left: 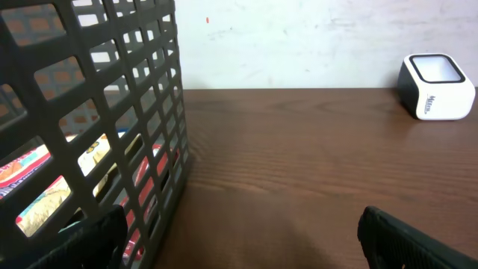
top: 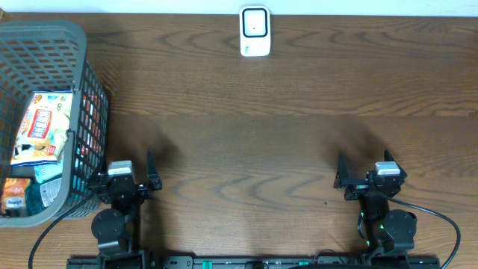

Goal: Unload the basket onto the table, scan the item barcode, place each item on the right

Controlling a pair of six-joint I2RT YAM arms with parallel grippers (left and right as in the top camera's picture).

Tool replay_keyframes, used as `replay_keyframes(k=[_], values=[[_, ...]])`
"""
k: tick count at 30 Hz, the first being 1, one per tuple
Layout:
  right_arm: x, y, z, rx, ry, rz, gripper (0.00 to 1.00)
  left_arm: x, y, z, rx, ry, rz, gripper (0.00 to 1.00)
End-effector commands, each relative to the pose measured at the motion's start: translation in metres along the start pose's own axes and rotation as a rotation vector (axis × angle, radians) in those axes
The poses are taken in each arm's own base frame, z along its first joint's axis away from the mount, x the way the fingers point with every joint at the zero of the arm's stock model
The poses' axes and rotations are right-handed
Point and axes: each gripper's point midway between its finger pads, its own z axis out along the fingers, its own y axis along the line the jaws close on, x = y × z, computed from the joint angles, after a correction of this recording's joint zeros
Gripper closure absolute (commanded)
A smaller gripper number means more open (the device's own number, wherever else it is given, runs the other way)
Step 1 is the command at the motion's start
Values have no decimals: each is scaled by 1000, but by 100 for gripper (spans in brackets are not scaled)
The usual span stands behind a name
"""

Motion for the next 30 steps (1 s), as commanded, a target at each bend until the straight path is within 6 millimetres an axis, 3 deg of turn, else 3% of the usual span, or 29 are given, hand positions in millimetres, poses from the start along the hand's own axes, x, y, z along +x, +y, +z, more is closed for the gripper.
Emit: replay_keyframes(k=[1,30], values=[[2,-2,0,11,6,3,1,17,-1,2,3,45,4,1],[2,-2,0,11,6,3,1,15,-1,2,3,35,4,1]])
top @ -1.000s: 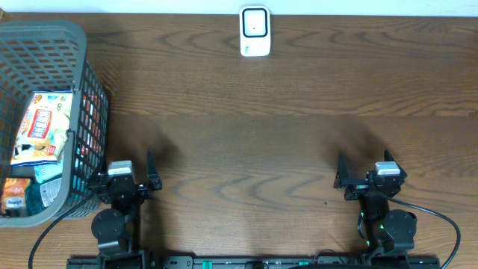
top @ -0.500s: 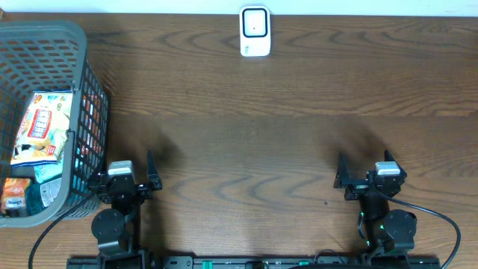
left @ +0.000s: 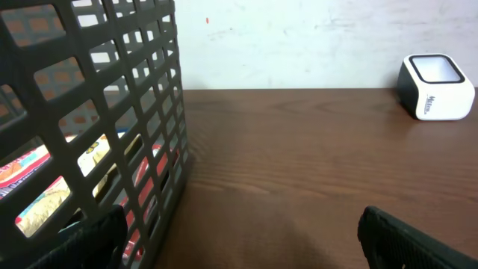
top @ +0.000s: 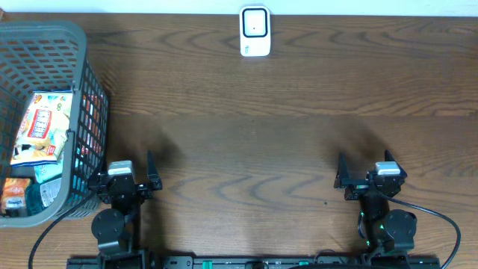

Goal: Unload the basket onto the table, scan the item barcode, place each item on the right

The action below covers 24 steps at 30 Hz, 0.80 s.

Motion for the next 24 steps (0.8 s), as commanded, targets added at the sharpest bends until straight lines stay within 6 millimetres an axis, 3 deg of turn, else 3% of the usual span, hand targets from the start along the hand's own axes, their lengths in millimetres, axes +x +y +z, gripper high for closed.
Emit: replay_keyframes(k=[1,24], values=[[2,-1,0,7,6,3,1,15,-1,2,3,38,4,1],[2,-1,0,7,6,3,1,18,-1,2,3,48,4,1]])
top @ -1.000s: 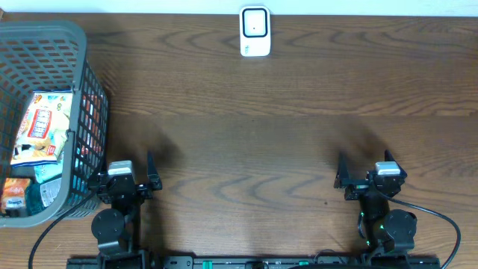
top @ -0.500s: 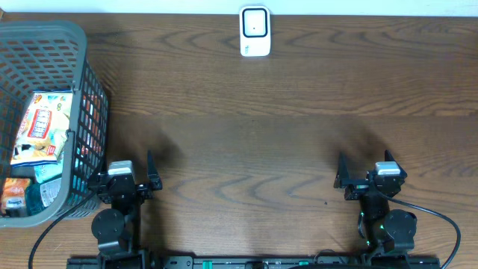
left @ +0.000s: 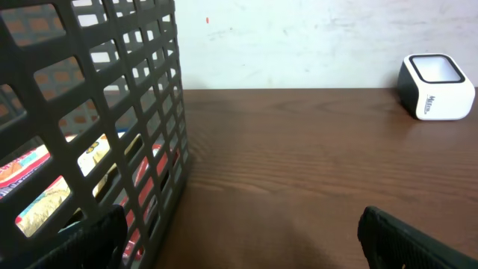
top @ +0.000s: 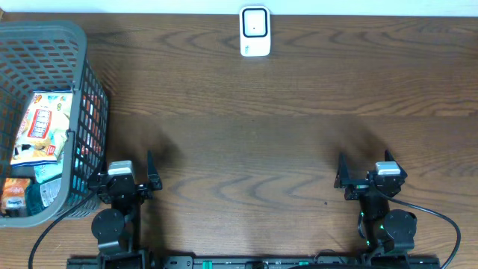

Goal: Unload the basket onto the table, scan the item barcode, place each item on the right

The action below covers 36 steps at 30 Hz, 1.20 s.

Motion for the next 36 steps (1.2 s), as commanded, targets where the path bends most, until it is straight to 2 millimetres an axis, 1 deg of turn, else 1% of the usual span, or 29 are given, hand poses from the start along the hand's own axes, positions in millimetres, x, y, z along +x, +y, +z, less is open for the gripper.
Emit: replay_keyframes(k=[1,5,8,13,18,24,27,31,36], values=[[2,0,0,5,6,3,1,17,-1,2,4,45,3,1],[2,0,0,5,6,3,1,16,-1,2,4,41,-27,1],[2,0,0,5,6,3,1,11,-1,1,3,36,-41,2],[2,0,0,5,6,3,1,-5,0,-6,2,33,-65,1],[2,0,0,5,6,3,1,-24,1,-17,3,45,-73,1],[2,0,0,5,6,3,1,-46,2,-31,1,46,-137,1],[2,0,0,5,6,3,1,-53,2,-35,1,50,-160,1],[2,0,0,5,6,3,1,-55,2,-35,0,93,-177,1],[2,0,0,5,6,3,1,-56,-2,-28,23,171,-181,1]])
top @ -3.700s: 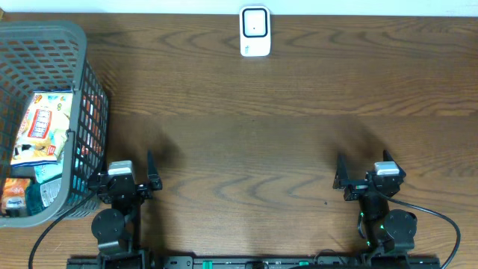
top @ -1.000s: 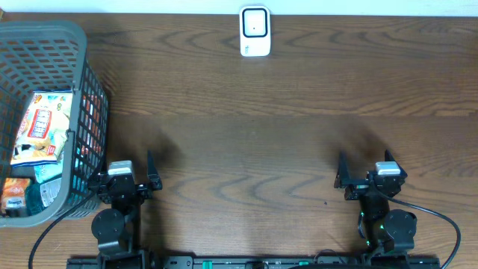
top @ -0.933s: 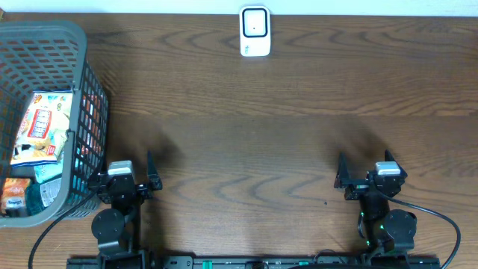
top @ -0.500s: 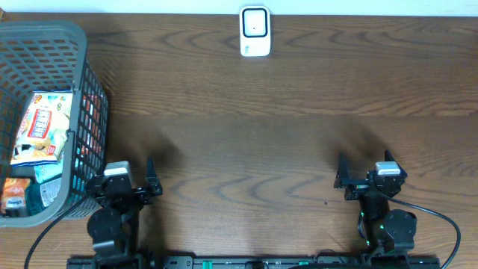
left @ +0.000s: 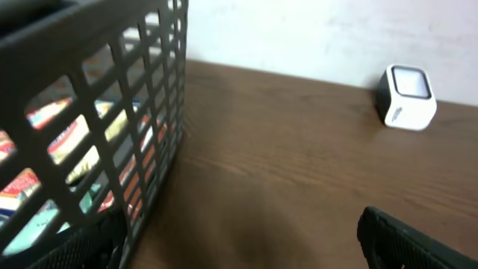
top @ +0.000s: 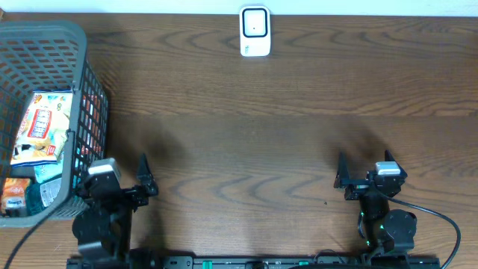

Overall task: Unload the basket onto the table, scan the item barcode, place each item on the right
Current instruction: 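Move the left gripper into the basket toward the snack bag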

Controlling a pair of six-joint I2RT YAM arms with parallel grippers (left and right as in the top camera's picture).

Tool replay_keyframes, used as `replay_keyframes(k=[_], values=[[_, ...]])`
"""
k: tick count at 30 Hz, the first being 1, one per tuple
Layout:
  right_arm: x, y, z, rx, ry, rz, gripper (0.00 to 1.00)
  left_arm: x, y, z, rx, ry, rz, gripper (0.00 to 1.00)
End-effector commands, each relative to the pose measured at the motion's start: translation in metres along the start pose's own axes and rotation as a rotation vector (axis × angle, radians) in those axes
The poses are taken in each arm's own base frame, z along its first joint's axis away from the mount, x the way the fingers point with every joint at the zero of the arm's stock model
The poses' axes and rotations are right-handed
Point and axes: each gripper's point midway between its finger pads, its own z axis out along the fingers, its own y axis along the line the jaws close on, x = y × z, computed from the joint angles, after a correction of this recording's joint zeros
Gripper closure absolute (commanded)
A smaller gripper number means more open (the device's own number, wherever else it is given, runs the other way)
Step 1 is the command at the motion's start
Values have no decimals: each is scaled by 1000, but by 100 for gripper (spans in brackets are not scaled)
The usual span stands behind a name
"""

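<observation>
A white barcode scanner (top: 255,31) stands at the table's far edge, also in the left wrist view (left: 407,104). The items lie in a grey mesh basket (top: 75,33) at the left: an orange and white snack packet (top: 41,127) on top, other packs under it. Through the basket wall (left: 112,90) the packets (left: 67,142) show. My left gripper (top: 112,172) is open beside the basket's near right corner, nothing between its fingers (left: 411,243). My right gripper (top: 364,161) is open and holds nothing at the front right.
The brown wooden table (top: 254,134) runs between the basket, the scanner and both arms. A pale wall (left: 299,30) rises behind the far edge. Cables trail from both arm bases at the front edge.
My left arm has shifted a little to the left and turned, so its wrist view now looks across the table at a new angle. The right arm has not moved.
At all three earlier moments both arms sat still at the front edge, grippers open, the items in the basket and the scanner at the back. Now only the left arm stands in a new place, close to the basket.
</observation>
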Motion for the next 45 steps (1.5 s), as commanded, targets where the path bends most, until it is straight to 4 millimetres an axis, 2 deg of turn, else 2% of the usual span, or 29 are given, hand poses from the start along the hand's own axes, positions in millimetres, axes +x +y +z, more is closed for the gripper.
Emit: replay_keyframes(k=[1,7,12,17,21,32,38,45], values=[[1,0,0,4,5,3,1,-11,-5,2,25,26,-16,1],[1,0,0,4,5,3,1,-18,-9,12,36,105,-22,1],[1,0,0,4,5,3,1,-8,-8,17,25,226,-31,1],[1,0,0,4,5,3,1,0,-43,16,231,295,-63,1],[1,0,0,4,5,3,1,-2,-52,15,282,289,-68,1],[1,0,0,4,5,3,1,-5,-53,15,281,291,-109,1],[1,0,0,4,5,3,1,-25,-54,14,280,289,-115,1],[1,0,0,4,5,3,1,-71,-58,13,274,298,-116,1]])
